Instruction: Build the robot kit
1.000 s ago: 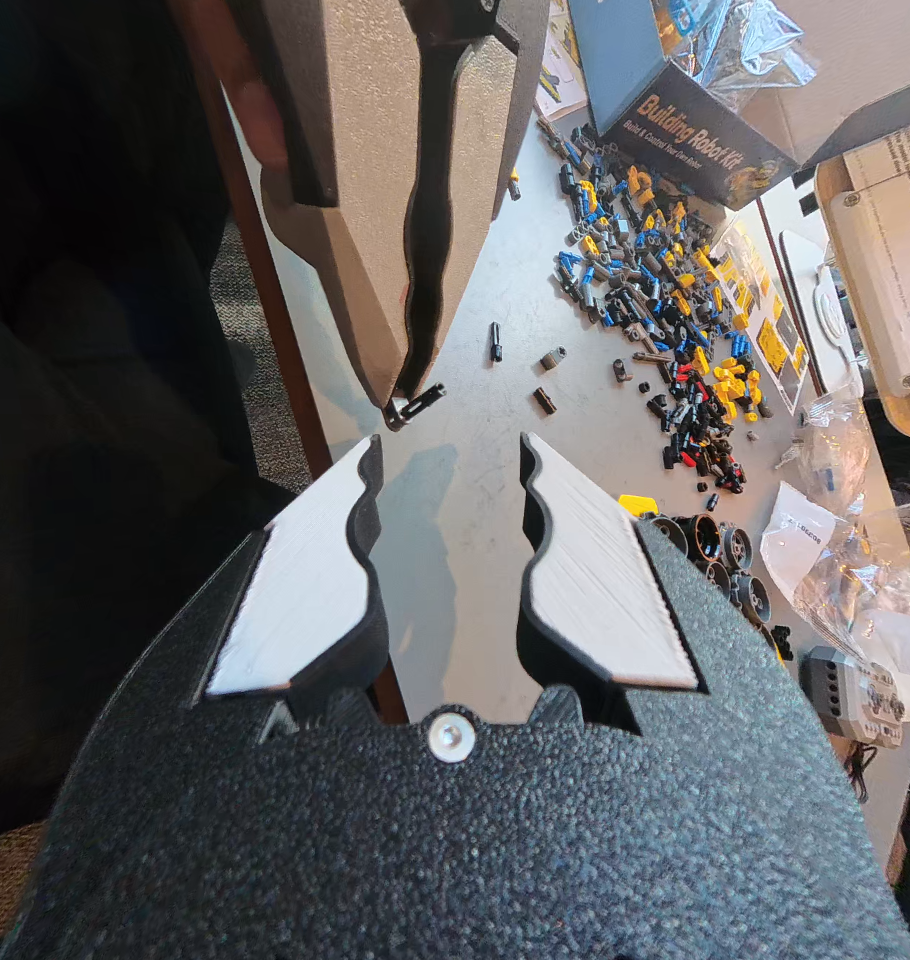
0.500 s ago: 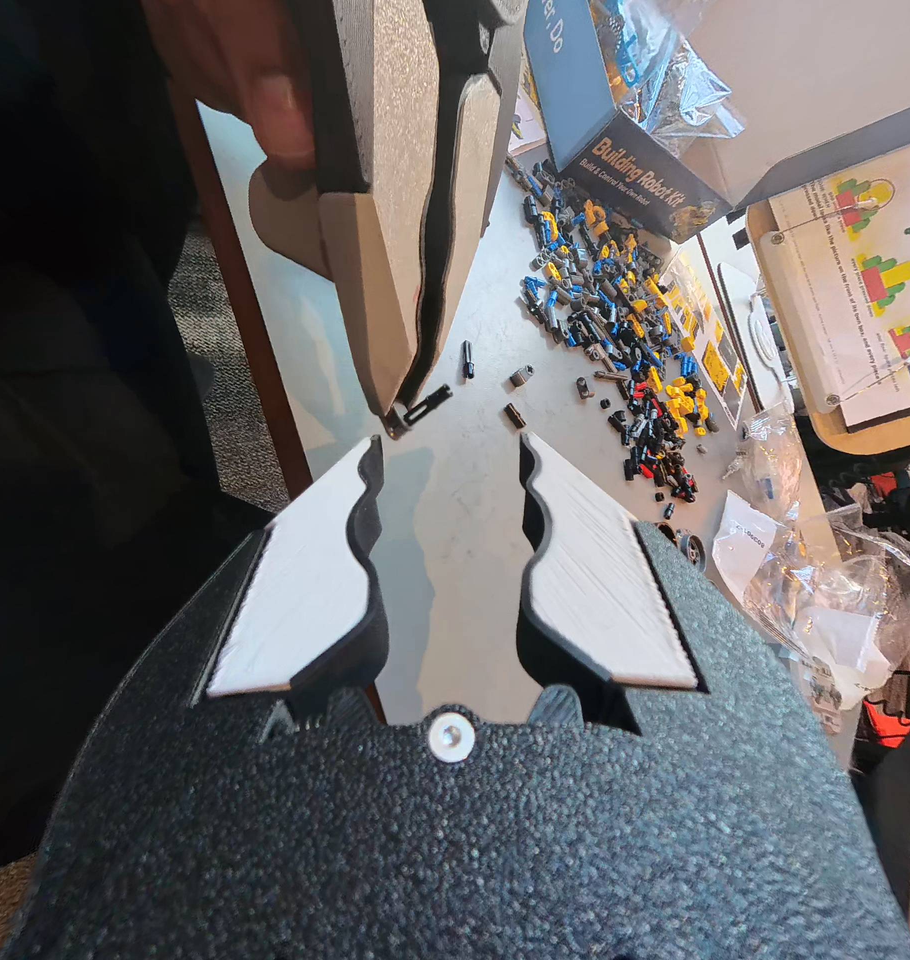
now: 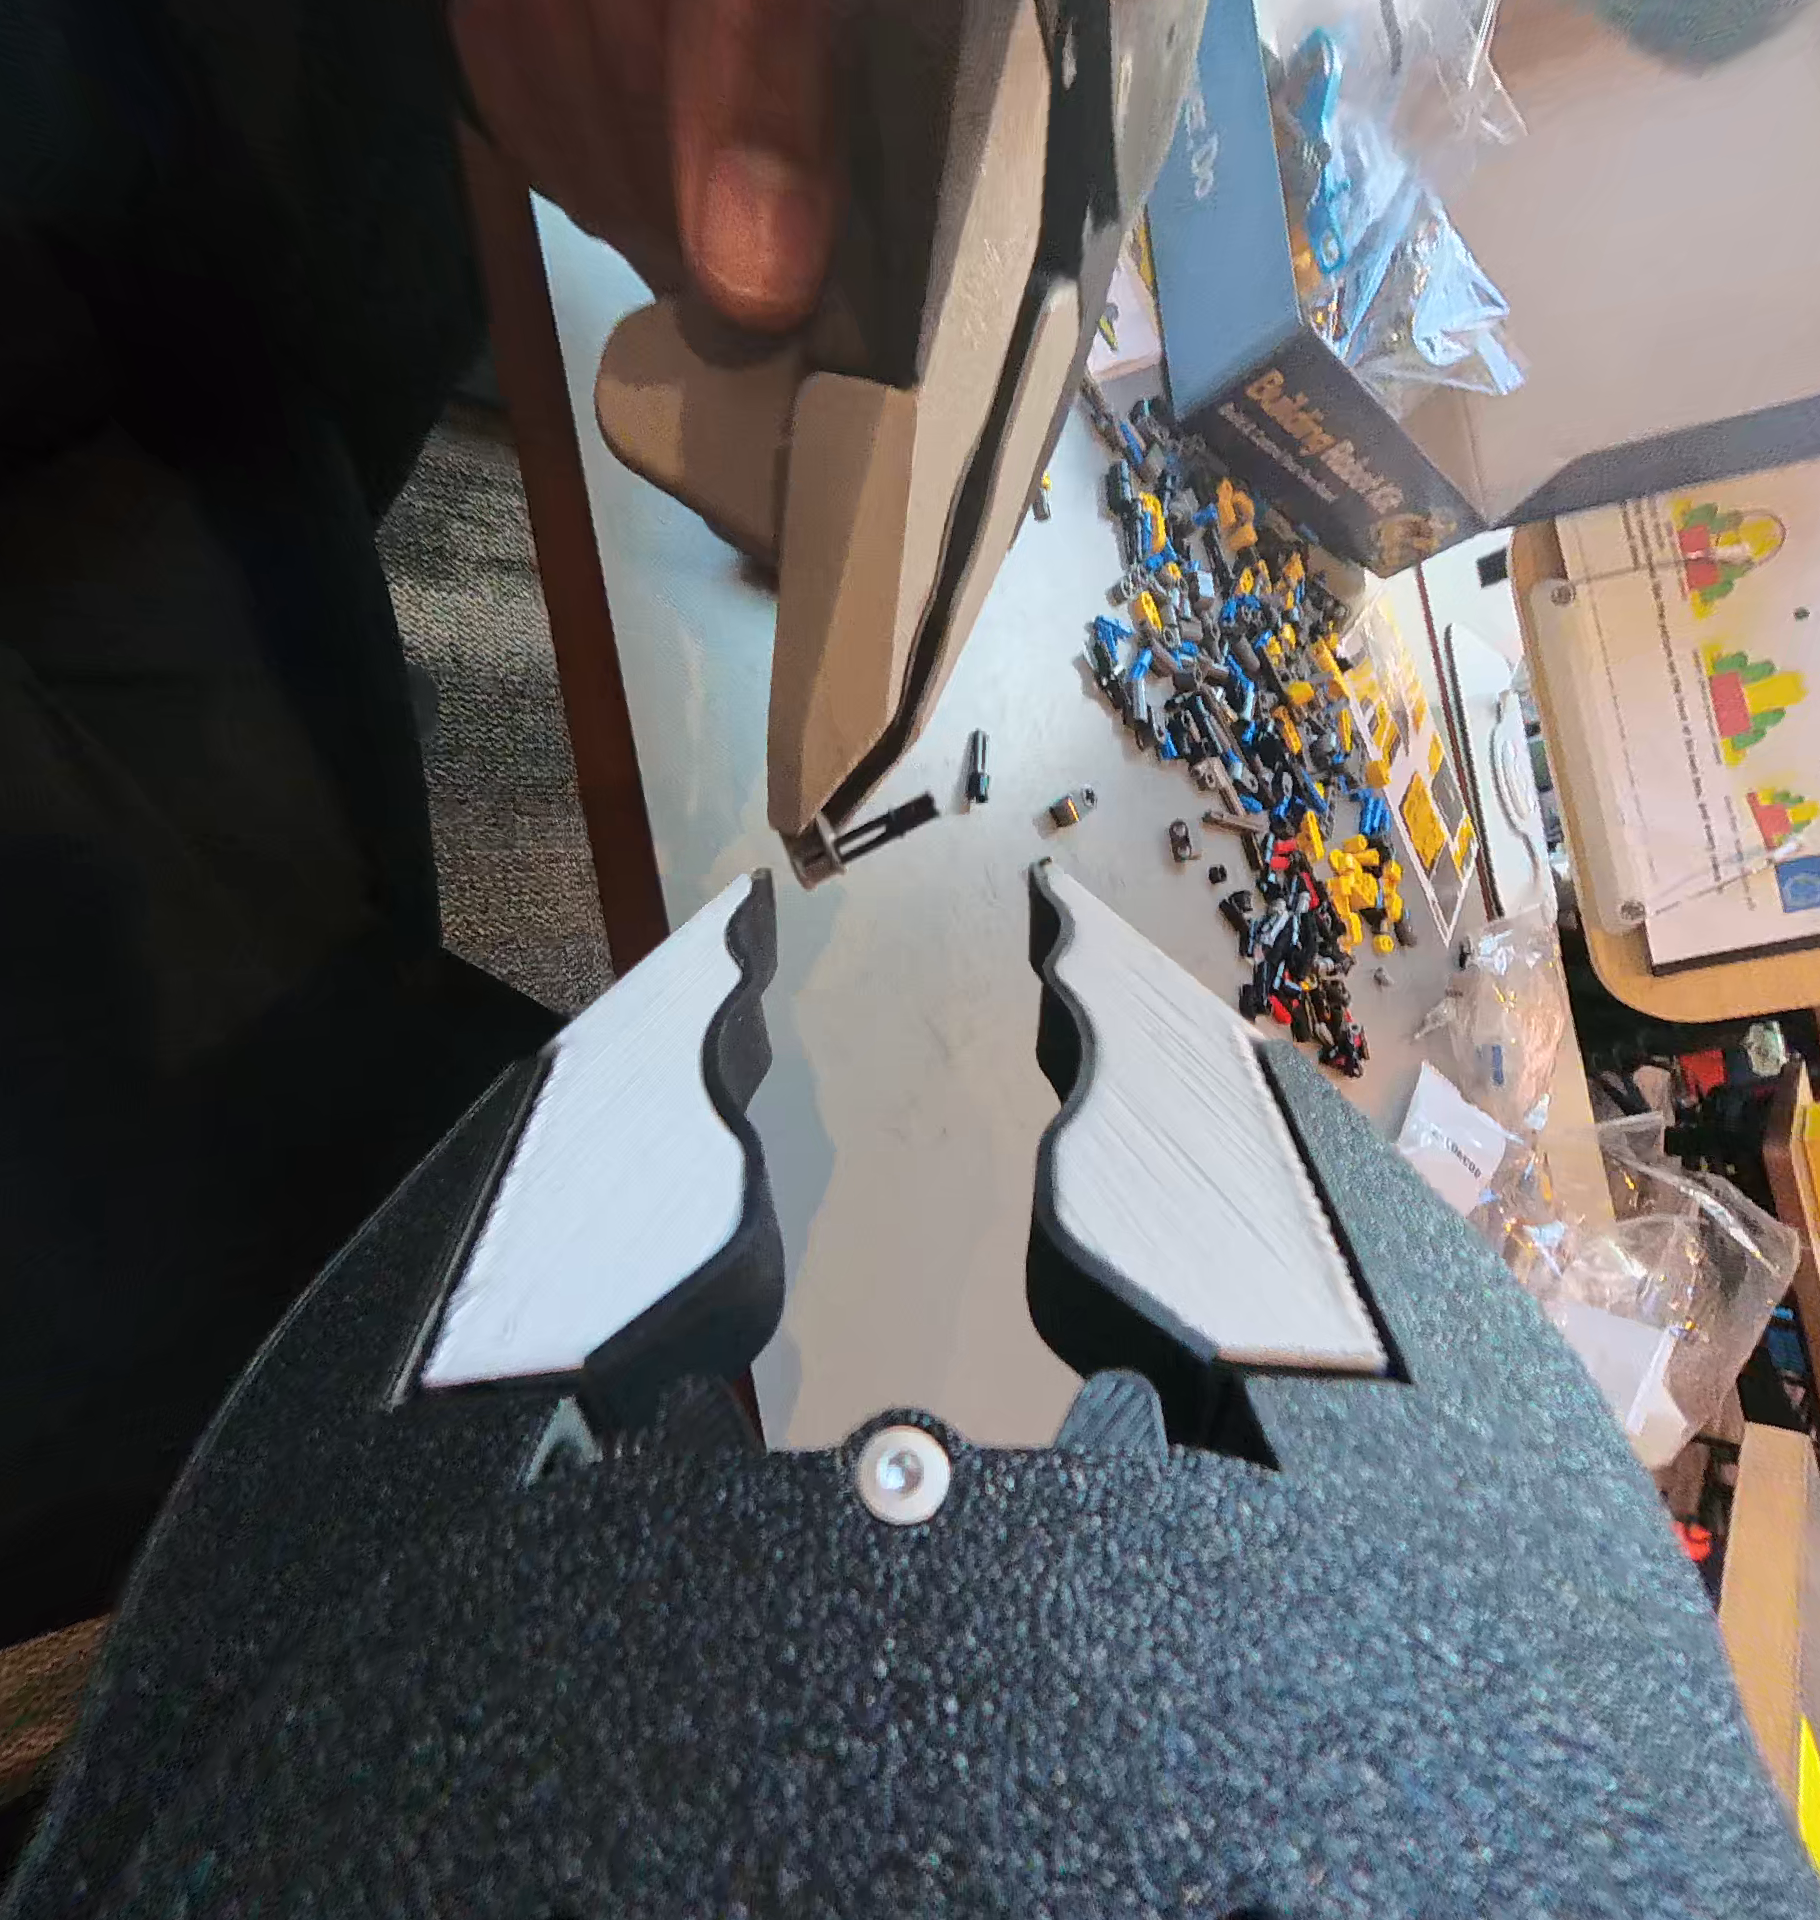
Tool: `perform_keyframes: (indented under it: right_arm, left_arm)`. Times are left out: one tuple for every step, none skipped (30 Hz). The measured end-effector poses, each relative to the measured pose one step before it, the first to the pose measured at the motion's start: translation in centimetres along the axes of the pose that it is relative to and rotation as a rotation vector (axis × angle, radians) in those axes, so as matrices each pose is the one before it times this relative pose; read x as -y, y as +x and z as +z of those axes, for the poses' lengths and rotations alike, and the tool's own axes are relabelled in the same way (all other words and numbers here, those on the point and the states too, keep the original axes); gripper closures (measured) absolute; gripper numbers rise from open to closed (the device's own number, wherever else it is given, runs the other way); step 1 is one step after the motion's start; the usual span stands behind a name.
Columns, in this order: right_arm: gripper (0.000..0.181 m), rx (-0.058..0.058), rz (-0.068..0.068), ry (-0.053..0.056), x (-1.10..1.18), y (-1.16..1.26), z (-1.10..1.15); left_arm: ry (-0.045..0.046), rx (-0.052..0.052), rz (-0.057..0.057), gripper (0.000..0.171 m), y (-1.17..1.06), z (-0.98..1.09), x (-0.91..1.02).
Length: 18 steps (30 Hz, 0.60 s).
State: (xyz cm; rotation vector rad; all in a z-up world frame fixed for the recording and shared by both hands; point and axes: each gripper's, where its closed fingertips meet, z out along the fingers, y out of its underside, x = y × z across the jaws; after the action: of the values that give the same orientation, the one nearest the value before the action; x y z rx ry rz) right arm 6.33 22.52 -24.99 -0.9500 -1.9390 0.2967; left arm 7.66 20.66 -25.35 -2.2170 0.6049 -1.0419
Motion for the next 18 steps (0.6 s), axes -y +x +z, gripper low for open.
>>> perform_keyframes:
  right_arm:
    - [0.137, 0.0055, -0.0063, 0.0140, 0.357, -0.114, -0.167]
    - [0.139, 0.0085, -0.0088, 0.0084, 0.263, -0.169, -0.147]
    - [0.139, 0.0085, -0.0149, 0.0001, 0.111, -0.188, -0.074]
    - [0.139, 0.0074, -0.0241, -0.0032, 0.050, -0.225, -0.016]
    - [0.140, 0.0025, -0.0321, -0.0034, 0.058, -0.188, 0.007]
    - [0.140, -0.0036, -0.0337, -0.0048, 0.072, -0.131, 0.017]
    - [0.140, -0.0008, -0.0284, -0.0047, 0.108, -0.180, 0.029]
    - [0.142, 0.0055, -0.0194, -0.0043, 0.129, -0.218, 0.027]
    - [0.146, 0.0057, -0.0116, -0.0024, 0.120, -0.189, 0.025]
    - [0.151, 0.0034, -0.0071, -0.0009, 0.089, -0.122, 0.022]
    - [0.155, 0.0017, -0.0031, -0.0020, 0.008, -0.050, 0.039]
    - [0.155, 0.0011, 0.0024, -0.0030, -0.044, -0.005, 0.065]
    - [0.155, 0.0010, 0.0070, -0.0012, -0.045, 0.019, 0.054]
    - [0.154, 0.0002, 0.0071, 0.0012, -0.008, 0.002, 0.057]
    - [0.153, -0.0012, 0.0039, 0.0015, -0.001, -0.002, 0.057]
    - [0.153, -0.0001, 0.0007, -0.0007, -0.034, -0.038, 0.075]
    - [0.154, 0.0005, -0.0015, -0.0036, -0.075, -0.057, 0.092]
    - [0.155, -0.0014, -0.0036, -0.0036, -0.076, -0.029, 0.075]
  left_arm:
    - [-0.00952, -0.0083, -0.0043, 0.166, 0.077, 0.067, -0.185]
    - [-0.01010, -0.0026, -0.0008, 0.166, 0.025, 0.076, -0.194]
    - [-0.00871, -0.0094, -0.0008, 0.166, 0.140, 0.078, -0.151]
    - [-0.01122, -0.0107, -0.0026, 0.166, 0.157, 0.064, -0.156]
    - [-0.01114, -0.0108, -0.0003, 0.166, 0.168, 0.078, -0.135]
    - [-0.00889, -0.0005, 0.0015, 0.166, 0.022, 0.074, -0.098]
    - [-0.00500, 0.0042, 0.0007, 0.166, -0.051, 0.045, -0.032]
    - [-0.00277, 0.0005, -0.0027, 0.166, -0.031, 0.025, 0.003]
    - [-0.00095, -0.0024, -0.0043, 0.166, -0.013, 0.003, 0.013]
    - [0.00167, -0.0045, -0.0041, 0.166, 0.010, -0.011, 0.044]
    - [-0.00145, -0.0038, -0.0038, 0.166, 0.010, 0.012, -0.019]
    - [-0.00002, 0.0031, 0.0009, 0.166, -0.065, -0.008, -0.024]
    - [0.00039, 0.0022, -0.0006, 0.166, -0.043, -0.008, -0.005]
    - [-0.00258, -0.0009, -0.0021, 0.166, -0.008, -0.019, -0.038]
    - [-0.00257, 0.0005, -0.0011, 0.166, -0.028, -0.008, -0.049]
    - [-0.00202, -0.0008, -0.0004, 0.166, -0.014, -0.004, -0.042]
    - [-0.00243, -0.0041, -0.0014, 0.166, 0.039, -0.007, -0.047]
    - [-0.00201, 0.0002, 0.0002, 0.166, -0.015, -0.004, -0.041]
